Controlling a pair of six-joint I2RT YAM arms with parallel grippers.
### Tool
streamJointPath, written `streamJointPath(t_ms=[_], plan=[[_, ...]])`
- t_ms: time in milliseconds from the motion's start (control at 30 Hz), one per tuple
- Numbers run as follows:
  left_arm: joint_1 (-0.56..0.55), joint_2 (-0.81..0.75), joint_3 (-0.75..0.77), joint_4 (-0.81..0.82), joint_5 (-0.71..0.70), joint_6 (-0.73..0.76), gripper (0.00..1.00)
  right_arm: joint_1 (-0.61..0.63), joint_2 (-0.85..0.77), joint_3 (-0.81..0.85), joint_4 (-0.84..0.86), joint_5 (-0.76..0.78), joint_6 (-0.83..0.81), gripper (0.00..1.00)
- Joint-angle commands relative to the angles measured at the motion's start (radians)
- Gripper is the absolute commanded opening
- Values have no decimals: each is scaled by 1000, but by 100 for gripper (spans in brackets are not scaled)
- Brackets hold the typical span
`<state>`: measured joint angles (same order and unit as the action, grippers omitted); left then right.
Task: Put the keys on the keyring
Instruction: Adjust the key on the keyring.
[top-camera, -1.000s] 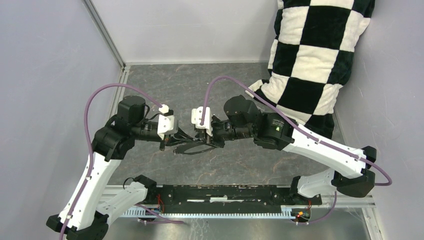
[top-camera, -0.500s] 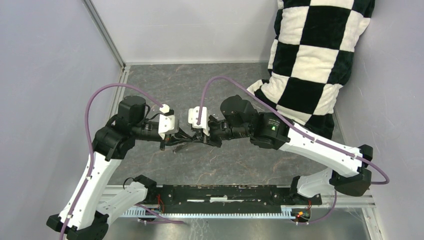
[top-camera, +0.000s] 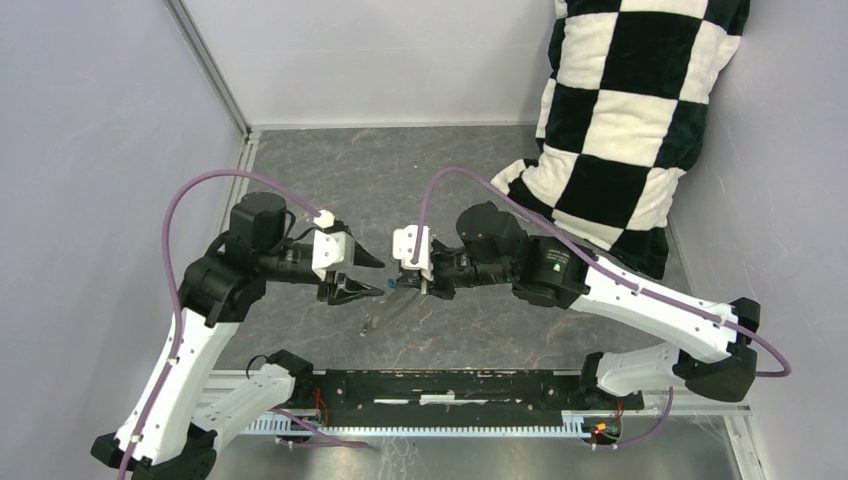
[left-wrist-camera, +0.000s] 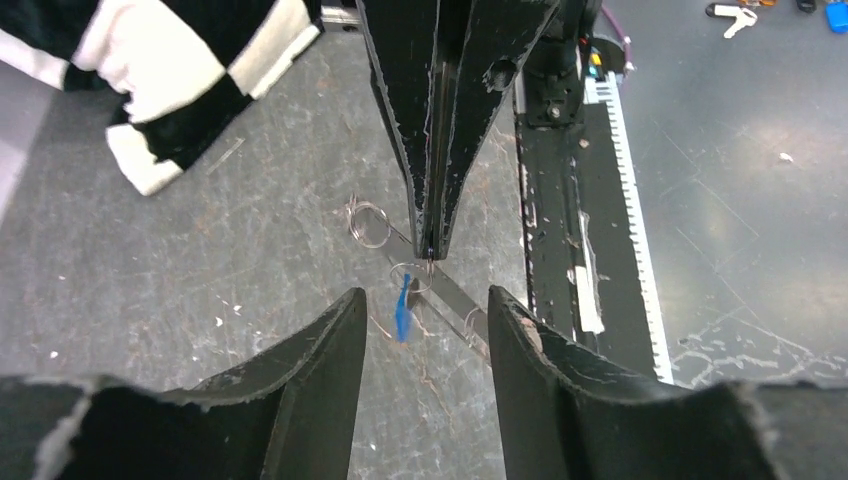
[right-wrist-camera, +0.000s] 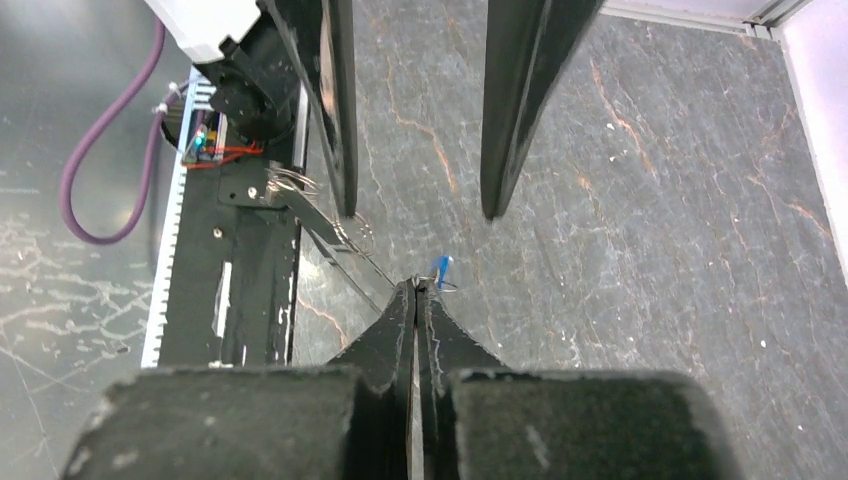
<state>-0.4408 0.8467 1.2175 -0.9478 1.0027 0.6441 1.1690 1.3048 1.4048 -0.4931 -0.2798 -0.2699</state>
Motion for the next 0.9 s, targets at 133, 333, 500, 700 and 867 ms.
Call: streamJointPath(t_ms=[133, 333, 500, 700, 867], plan=[[-3, -13, 85, -53, -85, 121, 54, -62, -96, -77, 105, -165, -63, 1], [-3, -57, -71, 54, -12, 140, 53, -94, -133, -176, 266, -267, -16, 0], [-3, -67, -110, 155, 52, 76, 51, -103, -180, -309, 499, -279, 83, 0], [-3, -77, -109, 156, 62, 31, 48, -104, -248, -493, 832, -251, 187, 0], [-3, -96, -116, 152, 34, 32, 45, -104, -268, -578, 1012, -243, 250, 0]])
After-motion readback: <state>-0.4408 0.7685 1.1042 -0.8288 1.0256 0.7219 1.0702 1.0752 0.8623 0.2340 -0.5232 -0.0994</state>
